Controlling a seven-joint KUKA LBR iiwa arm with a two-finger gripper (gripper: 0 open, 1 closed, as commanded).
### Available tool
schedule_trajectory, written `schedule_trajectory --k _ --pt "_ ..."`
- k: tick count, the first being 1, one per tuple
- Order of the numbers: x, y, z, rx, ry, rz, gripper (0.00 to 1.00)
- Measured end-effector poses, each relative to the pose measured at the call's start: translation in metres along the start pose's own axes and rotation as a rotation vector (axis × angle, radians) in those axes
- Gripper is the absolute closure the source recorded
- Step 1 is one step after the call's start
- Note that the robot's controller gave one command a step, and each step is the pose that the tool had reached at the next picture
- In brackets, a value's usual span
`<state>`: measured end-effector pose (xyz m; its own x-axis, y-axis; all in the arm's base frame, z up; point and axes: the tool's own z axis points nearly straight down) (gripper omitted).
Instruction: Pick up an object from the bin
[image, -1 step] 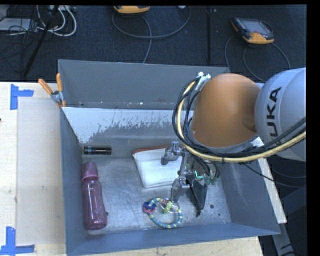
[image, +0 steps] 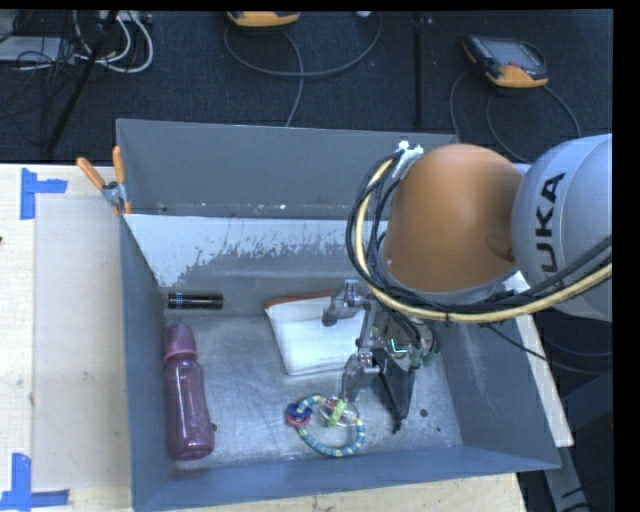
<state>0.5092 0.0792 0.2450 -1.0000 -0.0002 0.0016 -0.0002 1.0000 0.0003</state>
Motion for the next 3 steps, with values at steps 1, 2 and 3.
schedule_trajectory --k 1,2,3 --pt "0.011 0.010 0.044 -0.001 -0.007 0.001 0.00" --pt "0.023 0.014 0.105 0.000 -0.003 -0.140 0.00" --pt "-0.027 -0.003 0.171 -0.001 -0.009 -0.378 1.00"
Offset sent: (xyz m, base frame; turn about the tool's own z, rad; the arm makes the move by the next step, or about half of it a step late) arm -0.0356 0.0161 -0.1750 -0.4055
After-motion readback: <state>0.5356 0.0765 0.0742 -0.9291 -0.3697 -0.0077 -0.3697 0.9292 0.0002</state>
